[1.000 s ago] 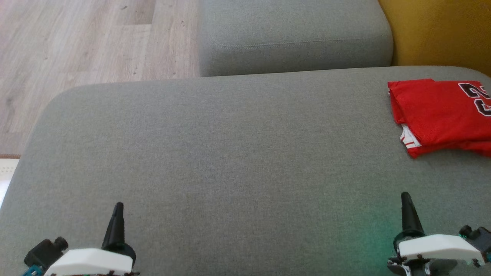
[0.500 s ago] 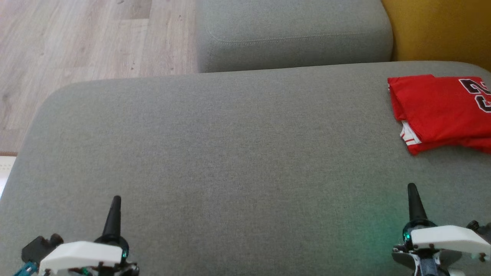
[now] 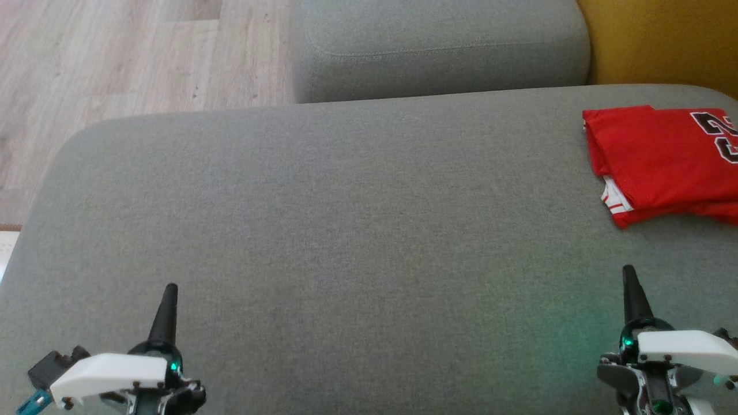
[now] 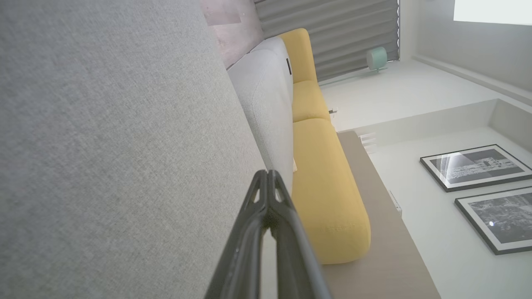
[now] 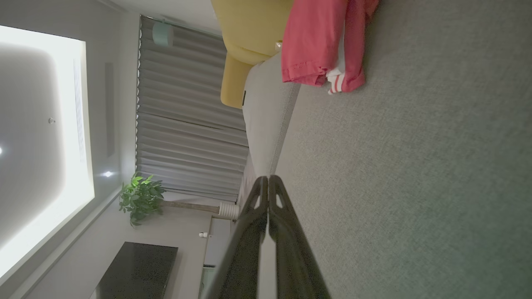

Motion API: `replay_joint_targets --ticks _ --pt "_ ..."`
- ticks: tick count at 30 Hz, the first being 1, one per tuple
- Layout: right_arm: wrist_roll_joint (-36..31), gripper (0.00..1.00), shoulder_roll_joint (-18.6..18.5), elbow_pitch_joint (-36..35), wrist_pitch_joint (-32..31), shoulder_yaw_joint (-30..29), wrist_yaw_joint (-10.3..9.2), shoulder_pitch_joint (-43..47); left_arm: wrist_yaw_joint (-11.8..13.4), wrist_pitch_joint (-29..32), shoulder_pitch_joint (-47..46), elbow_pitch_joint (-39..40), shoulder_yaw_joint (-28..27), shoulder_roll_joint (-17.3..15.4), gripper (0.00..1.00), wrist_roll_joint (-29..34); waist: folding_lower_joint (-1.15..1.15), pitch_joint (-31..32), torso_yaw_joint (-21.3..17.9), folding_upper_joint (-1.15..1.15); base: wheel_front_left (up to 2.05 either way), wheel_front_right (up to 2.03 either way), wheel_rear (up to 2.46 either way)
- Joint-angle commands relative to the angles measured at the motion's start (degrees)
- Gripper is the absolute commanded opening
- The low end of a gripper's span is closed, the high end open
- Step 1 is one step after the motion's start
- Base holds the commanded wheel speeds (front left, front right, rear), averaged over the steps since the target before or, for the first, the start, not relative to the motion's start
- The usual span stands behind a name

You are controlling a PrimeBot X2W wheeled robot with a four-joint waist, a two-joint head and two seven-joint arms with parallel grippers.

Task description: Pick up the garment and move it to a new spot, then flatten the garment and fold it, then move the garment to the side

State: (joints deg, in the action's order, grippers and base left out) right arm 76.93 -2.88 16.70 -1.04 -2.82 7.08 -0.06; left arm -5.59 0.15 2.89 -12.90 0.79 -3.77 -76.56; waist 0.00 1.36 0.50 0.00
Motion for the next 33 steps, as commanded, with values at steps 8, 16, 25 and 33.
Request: replay_joint_targets --ticks 8,16,25,33 --pt "6.7 0.0 -1.1 -2.5 -1.7 -0.5 0.36 -4.3 -1.0 1.8 -5.9 0.7 -3.2 -1.0 0.0 -7.2 0.0 -0.6 -0.2 0.0 0.0 0.0 0.0" --pt "11.9 0.0 -1.0 -2.6 -3.1 -1.4 0.39 -5.2 -1.5 3.2 -7.5 -0.2 -4.1 -0.9 0.0 -12.7 0.0 -1.1 -0.4 0.0 0.0 0.0 0.0" --pt "16.4 0.0 -1.0 -2.8 -4.3 -2.3 0.41 -6.0 -1.9 4.4 -8.9 -1.0 -4.9 -0.8 0.0 -17.6 0.0 -1.5 -0.5 0.0 0.0 0.0 0.0" --pt "16.3 0.0 -0.9 -2.8 -4.4 -2.4 0.41 -6.0 -1.9 4.6 -8.9 -1.0 -5.1 -0.7 0.0 -17.4 0.0 -1.5 -0.5 0.0 0.0 0.0 0.0"
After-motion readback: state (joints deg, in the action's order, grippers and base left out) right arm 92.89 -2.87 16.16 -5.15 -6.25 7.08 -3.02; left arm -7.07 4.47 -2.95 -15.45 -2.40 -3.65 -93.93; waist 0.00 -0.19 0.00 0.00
